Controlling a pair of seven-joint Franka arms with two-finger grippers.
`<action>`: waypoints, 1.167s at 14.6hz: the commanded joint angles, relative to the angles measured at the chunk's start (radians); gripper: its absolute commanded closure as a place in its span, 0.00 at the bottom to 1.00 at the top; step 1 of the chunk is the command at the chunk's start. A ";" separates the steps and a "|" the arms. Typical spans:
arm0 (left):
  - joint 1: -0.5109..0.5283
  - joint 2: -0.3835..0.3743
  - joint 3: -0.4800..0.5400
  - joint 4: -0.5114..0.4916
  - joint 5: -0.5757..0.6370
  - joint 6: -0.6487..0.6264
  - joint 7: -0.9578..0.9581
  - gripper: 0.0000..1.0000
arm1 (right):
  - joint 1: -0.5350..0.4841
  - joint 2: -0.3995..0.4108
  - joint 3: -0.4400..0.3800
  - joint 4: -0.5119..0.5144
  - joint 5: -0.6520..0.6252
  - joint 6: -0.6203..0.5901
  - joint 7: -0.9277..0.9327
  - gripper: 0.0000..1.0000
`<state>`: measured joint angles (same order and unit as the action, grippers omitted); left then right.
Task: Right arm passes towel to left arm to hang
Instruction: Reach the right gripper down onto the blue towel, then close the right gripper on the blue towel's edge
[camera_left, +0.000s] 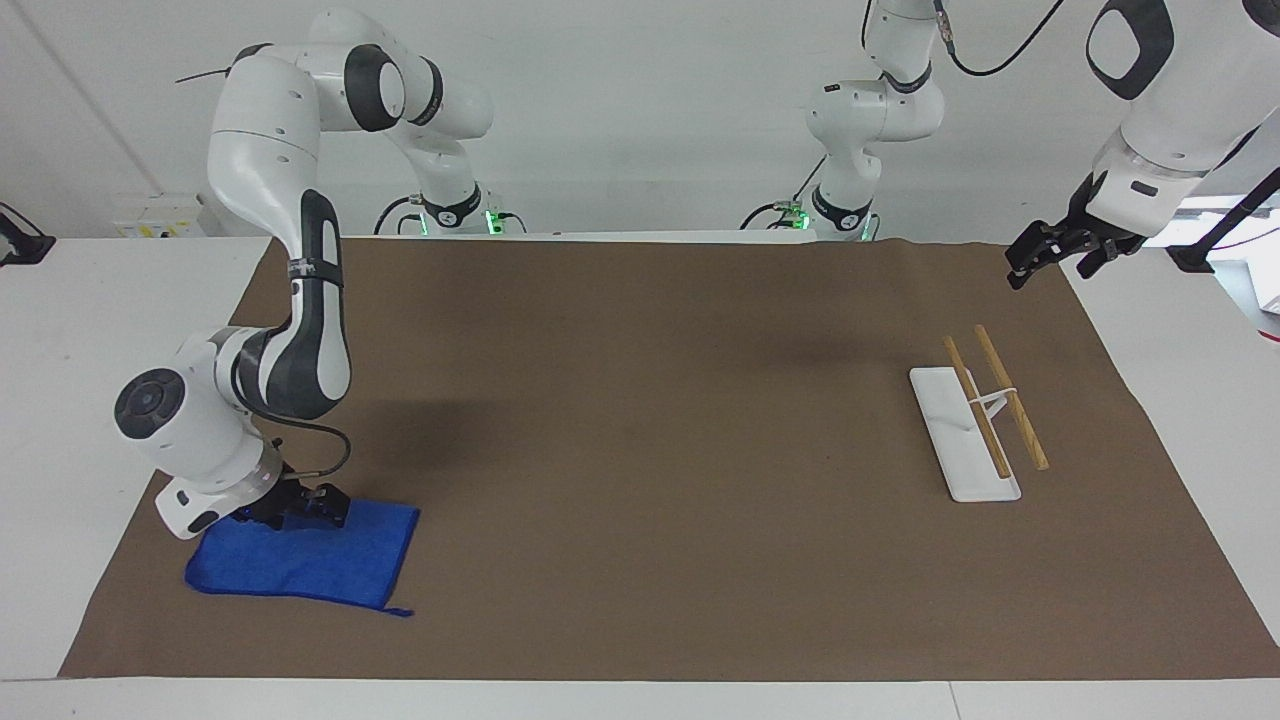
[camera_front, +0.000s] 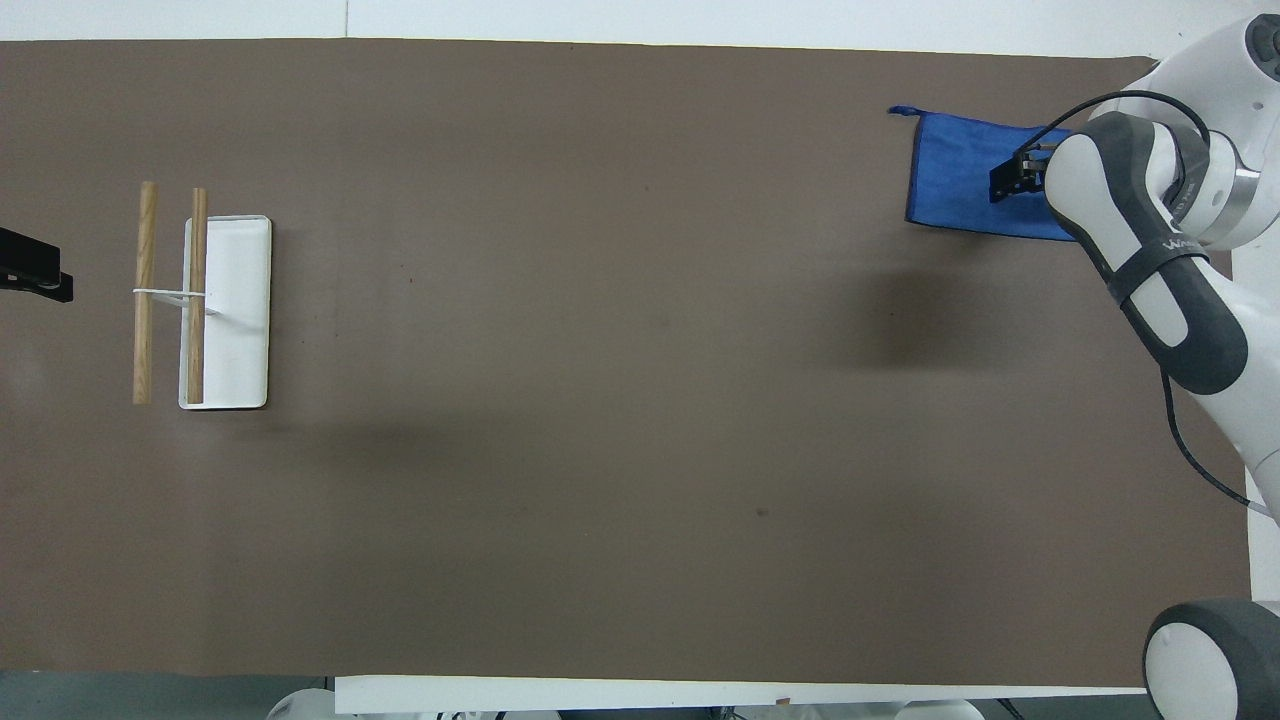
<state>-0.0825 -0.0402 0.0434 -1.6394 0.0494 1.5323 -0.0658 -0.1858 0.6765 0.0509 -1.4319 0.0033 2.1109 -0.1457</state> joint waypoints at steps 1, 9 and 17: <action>0.012 -0.017 -0.005 -0.013 -0.019 -0.009 0.015 0.00 | -0.014 -0.028 0.009 -0.053 -0.013 0.049 -0.012 0.05; 0.050 -0.017 -0.004 -0.014 -0.017 -0.012 0.014 0.00 | -0.023 -0.026 0.009 -0.077 0.001 0.089 -0.003 0.14; 0.055 -0.017 -0.004 -0.010 -0.017 -0.027 0.008 0.00 | -0.024 -0.028 0.010 -0.075 -0.014 0.046 -0.046 1.00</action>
<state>-0.0369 -0.0402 0.0437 -1.6404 0.0493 1.5182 -0.0629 -0.2023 0.6623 0.0468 -1.4748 0.0003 2.1730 -0.1677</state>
